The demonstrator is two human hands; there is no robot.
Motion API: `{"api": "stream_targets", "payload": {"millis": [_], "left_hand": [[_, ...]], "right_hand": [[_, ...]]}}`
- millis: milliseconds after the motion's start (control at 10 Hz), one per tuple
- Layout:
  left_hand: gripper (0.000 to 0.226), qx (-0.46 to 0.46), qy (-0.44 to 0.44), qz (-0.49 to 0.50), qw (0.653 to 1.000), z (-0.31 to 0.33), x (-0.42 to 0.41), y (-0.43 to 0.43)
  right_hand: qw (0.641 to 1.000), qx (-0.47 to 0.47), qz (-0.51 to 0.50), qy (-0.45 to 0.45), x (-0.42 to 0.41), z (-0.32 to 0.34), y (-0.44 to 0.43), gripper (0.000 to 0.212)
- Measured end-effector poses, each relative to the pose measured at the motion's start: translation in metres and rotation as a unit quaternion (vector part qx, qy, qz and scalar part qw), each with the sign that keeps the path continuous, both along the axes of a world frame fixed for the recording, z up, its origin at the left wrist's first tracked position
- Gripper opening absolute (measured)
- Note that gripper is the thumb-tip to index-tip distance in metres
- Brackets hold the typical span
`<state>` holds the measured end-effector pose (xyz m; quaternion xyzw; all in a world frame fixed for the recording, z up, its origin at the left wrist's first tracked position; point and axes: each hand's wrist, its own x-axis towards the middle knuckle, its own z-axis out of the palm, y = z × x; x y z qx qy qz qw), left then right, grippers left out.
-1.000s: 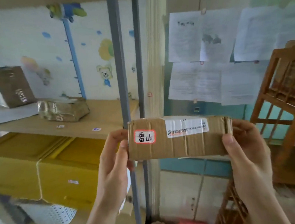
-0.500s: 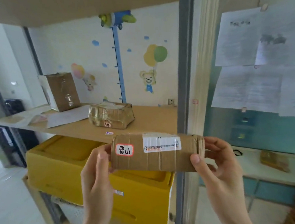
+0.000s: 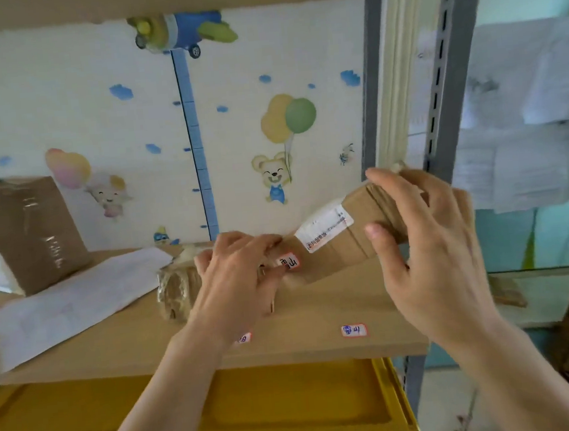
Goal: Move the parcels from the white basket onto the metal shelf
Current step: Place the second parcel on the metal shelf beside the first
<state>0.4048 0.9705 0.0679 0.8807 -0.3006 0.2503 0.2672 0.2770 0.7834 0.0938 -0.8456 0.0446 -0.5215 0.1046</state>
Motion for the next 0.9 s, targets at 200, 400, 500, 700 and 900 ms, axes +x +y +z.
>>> {"api": "stream_targets", "payload": {"millis": [200, 400, 500, 700, 900], "left_hand": [[0.066, 0.104, 0.002, -0.057, 0.993, -0.021, 0.033, 0.006], [0.056, 0.134, 0.026, -0.123, 0.983, -0.014, 0.034, 0.006], [0.065, 0.139, 0.037, -0.149, 0.978, -0.011, 0.042, 0.012], [0.060, 0.058, 0.014, -0.194, 0.979, -0.011, 0.048, 0.029], [0.053, -0.215, -0.024, -0.261, 0.941, -0.002, 0.005, 0.060]], "right_hand": [[0.990, 0.008, -0.093, 0.103, 0.026, 0.000, 0.010, 0.050], [0.910, 0.129, -0.106, 0.380, 0.043, -0.033, -0.004, 0.077], [0.902, 0.156, -0.101, 0.389, 0.049, -0.038, -0.006, 0.075], [0.907, 0.095, -0.099, 0.398, 0.040, -0.022, -0.006, 0.067], [0.952, 0.134, 0.245, 0.125, -0.049, 0.034, 0.036, 0.051]]}}
